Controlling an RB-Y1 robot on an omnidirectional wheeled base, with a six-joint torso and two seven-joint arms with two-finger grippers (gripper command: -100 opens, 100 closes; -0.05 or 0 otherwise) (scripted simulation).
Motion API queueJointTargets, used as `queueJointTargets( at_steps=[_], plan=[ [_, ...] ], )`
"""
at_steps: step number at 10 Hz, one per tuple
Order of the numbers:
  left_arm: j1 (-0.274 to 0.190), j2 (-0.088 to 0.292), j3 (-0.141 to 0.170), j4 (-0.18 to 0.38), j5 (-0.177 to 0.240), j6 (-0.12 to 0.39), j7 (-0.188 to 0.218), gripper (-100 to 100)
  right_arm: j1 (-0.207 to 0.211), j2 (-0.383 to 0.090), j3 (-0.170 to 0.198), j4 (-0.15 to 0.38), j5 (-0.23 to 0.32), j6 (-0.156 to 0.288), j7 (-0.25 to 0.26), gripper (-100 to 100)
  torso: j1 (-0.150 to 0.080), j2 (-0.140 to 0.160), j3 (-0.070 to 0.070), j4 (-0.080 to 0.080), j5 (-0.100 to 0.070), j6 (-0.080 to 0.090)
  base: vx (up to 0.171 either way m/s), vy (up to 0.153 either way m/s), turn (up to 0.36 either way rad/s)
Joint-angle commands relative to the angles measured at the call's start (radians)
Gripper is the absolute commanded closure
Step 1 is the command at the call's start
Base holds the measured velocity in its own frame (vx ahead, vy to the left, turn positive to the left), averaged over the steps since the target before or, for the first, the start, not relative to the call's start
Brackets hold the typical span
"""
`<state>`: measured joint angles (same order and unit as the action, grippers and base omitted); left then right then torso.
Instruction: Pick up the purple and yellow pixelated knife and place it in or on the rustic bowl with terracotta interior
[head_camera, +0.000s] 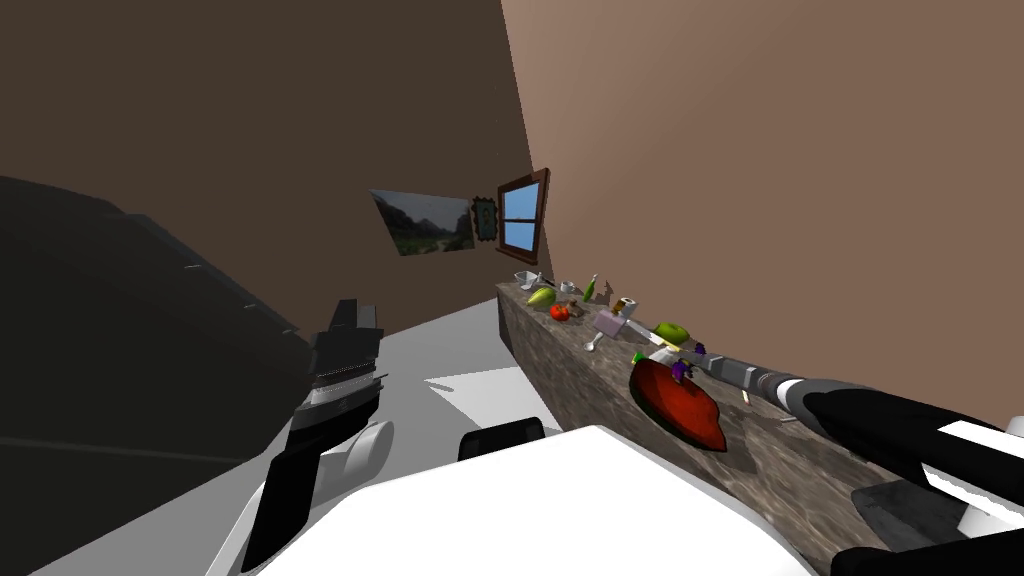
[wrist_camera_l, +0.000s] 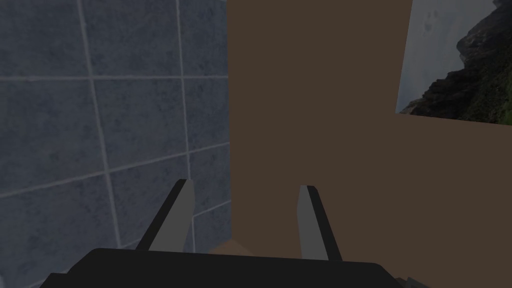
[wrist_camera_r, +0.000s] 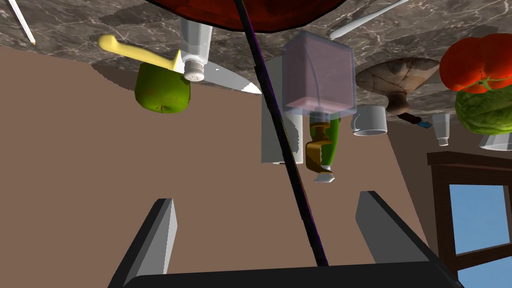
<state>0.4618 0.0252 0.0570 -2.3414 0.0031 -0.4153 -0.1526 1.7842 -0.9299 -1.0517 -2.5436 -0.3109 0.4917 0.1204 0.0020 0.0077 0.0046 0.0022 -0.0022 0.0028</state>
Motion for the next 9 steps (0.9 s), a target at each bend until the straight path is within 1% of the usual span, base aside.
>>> queueJointTargets(
  at_steps=[1,2,3,4,6,7,8,9],
  plan=[
    [0.000,0.000,0.000,0.000,0.000,0.000,0.000,0,0.010,-0.012,-0.030,0.008,-0.013,0.005,-0.012,-100,0.000,0.000,0.000,0.000,0.000,0.000,-0.044,0.021,0.033],
    [0.000,0.000,0.000,0.000,0.000,0.000,0.000,0,0.033,-0.026,-0.066,0.018,-0.037,0.006,-0.028,-100,-0.001,-0.001,-0.001,0.000,0.000,0.000,-0.038,0.017,0.084],
    [0.000,0.000,0.000,0.000,0.000,0.000,0.000,0,0.057,-0.039,-0.092,0.029,-0.060,0.006,-0.044,-100,-0.001,-0.002,-0.001,-0.001,0.000,0.000,-0.051,0.020,0.151],
    [0.000,0.000,0.000,0.000,0.000,0.000,0.000,0,0.057,-0.039,-0.102,0.029,-0.060,0.006,-0.044,-100,-0.001,-0.002,-0.001,-0.001,0.000,0.000,-0.039,0.017,0.034],
    [0.000,0.000,0.000,0.000,0.000,0.000,0.000,0,0.105,-0.066,-0.169,0.050,-0.108,0.006,-0.076,-100,-0.001,-0.003,-0.001,-0.001,0.000,0.000,-0.047,0.030,0.093],
    [0.000,0.000,0.000,0.000,0.000,0.000,0.000,0,0.089,-0.061,-0.148,0.047,-0.093,0.005,-0.065,-100,-0.001,-0.002,-0.001,-0.001,0.000,0.000,-0.026,0.012,0.026],
    [0.000,0.000,0.000,0.000,0.000,0.000,0.000,0,0.091,-0.062,-0.151,0.048,-0.095,0.005,-0.068,0,-0.002,-0.003,-0.002,0.000,-0.001,0.001,0.000,0.000,0.000],
    [0.000,0.000,0.000,0.000,0.000,0.000,0.000,0,0.091,-0.062,-0.151,0.048,-0.095,0.005,-0.068,0,-0.002,-0.004,-0.002,-0.001,-0.001,0.000,0.000,0.000,0.000]
  ],
)
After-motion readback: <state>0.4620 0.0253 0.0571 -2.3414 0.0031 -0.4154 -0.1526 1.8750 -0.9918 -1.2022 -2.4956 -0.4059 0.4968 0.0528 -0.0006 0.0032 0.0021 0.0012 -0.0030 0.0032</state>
